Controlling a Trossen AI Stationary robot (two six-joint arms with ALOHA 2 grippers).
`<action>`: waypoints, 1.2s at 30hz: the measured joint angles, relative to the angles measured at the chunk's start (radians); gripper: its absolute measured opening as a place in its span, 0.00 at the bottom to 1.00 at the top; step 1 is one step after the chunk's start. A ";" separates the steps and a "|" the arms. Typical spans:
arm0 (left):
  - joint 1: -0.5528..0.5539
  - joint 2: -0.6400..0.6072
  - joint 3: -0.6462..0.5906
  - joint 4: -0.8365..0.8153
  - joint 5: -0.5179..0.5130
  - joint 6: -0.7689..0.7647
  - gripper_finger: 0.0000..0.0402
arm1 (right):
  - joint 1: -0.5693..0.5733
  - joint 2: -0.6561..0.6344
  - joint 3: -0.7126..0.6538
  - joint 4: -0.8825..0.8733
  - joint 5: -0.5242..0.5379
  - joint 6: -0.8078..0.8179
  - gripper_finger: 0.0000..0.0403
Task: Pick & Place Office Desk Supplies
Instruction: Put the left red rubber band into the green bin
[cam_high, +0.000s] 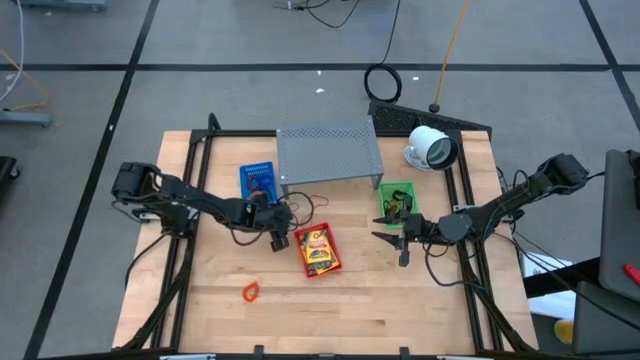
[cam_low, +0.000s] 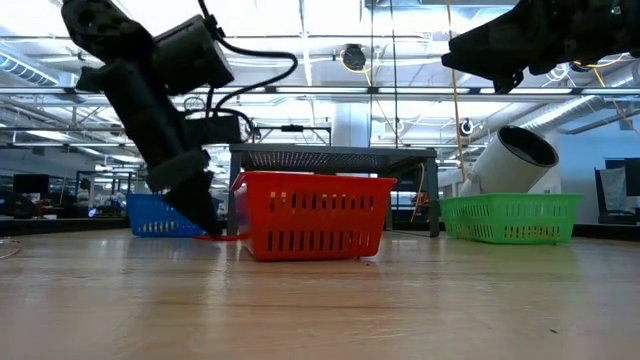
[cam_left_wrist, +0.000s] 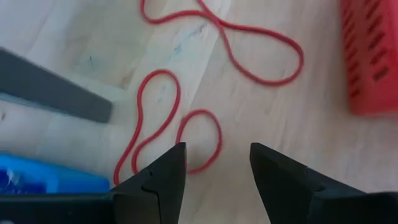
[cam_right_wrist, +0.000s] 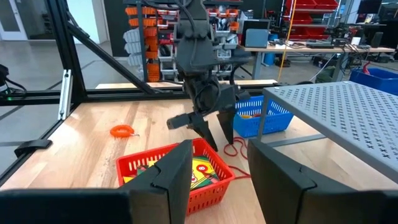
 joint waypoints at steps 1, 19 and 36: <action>0.001 0.009 0.000 0.005 0.000 0.000 0.47 | 0.000 0.000 0.000 0.000 0.000 0.000 0.36; 0.028 0.109 0.003 0.076 0.069 0.020 0.04 | 0.000 0.000 0.000 0.001 0.003 0.007 0.36; -0.054 -0.081 0.062 -0.058 -0.140 0.027 0.00 | 0.000 0.000 0.000 0.002 0.004 0.008 0.36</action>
